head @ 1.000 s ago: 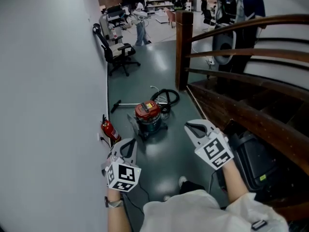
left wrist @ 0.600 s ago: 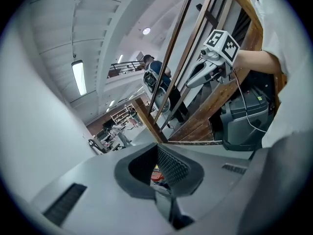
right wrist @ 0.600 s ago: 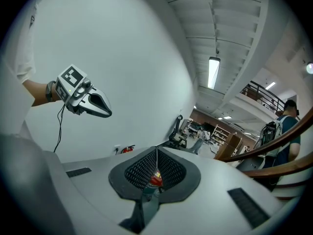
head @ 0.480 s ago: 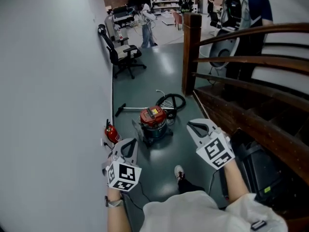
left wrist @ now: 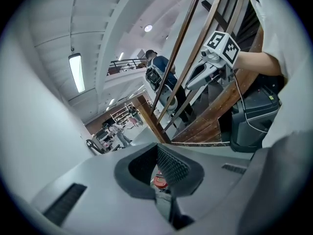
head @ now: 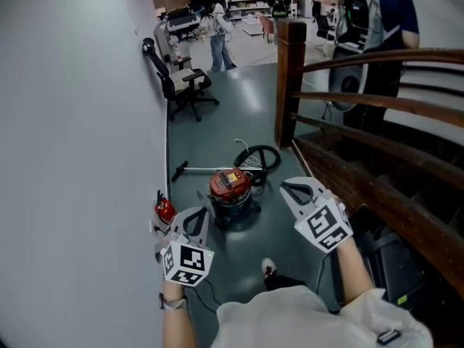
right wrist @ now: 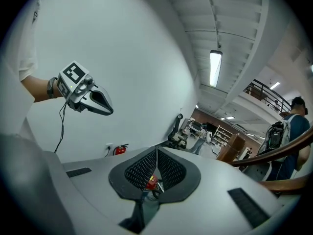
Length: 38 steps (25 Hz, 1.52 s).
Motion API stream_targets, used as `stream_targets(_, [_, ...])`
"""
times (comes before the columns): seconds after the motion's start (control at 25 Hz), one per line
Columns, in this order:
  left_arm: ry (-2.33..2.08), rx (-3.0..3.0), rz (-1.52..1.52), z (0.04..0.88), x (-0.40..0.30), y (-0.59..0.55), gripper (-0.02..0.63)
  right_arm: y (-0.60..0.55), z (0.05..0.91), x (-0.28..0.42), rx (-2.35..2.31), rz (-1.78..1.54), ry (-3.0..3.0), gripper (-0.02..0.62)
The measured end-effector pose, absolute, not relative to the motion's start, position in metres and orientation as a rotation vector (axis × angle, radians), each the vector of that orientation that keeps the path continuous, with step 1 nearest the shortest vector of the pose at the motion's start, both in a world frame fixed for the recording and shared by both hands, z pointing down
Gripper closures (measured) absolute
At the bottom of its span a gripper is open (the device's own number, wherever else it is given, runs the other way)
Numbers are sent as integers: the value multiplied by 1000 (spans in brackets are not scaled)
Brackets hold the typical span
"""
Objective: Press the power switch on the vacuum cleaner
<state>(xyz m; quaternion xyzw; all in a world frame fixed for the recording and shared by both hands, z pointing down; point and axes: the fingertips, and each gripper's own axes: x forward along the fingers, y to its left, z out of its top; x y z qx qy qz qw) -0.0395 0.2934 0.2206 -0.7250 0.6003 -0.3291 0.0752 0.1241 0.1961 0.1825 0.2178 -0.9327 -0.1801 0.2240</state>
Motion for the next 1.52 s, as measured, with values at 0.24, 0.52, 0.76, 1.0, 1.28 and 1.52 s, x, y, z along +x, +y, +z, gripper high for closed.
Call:
stream_targets(0.24, [1798,-2196,-1009,225,-49,258,607,162,189,109,566,-476,-2568,565])
stream_targets(0.52, [1795,-2218,-1018,233,-49,217,607,125,197,101,527,-472,-2560,565])
stream_targets(0.76, [1799,-2229,-1029,239,-45,185,607,93,203,104,513,-470,-2560,565])
stream_targets(1.0, [1800,-2245,-1059,253,-38,153,607,62,216,106,489,-472,-2555,565])
stream_targets(1.28, [1862,-2228,-1044,254,-41,117,607,28,221,103,440,-487,-2566,565])
stream_targets(1.52, [1896,-2212,-1034,251,-42,89,607,2,221,97,413,-483,-2591,565])
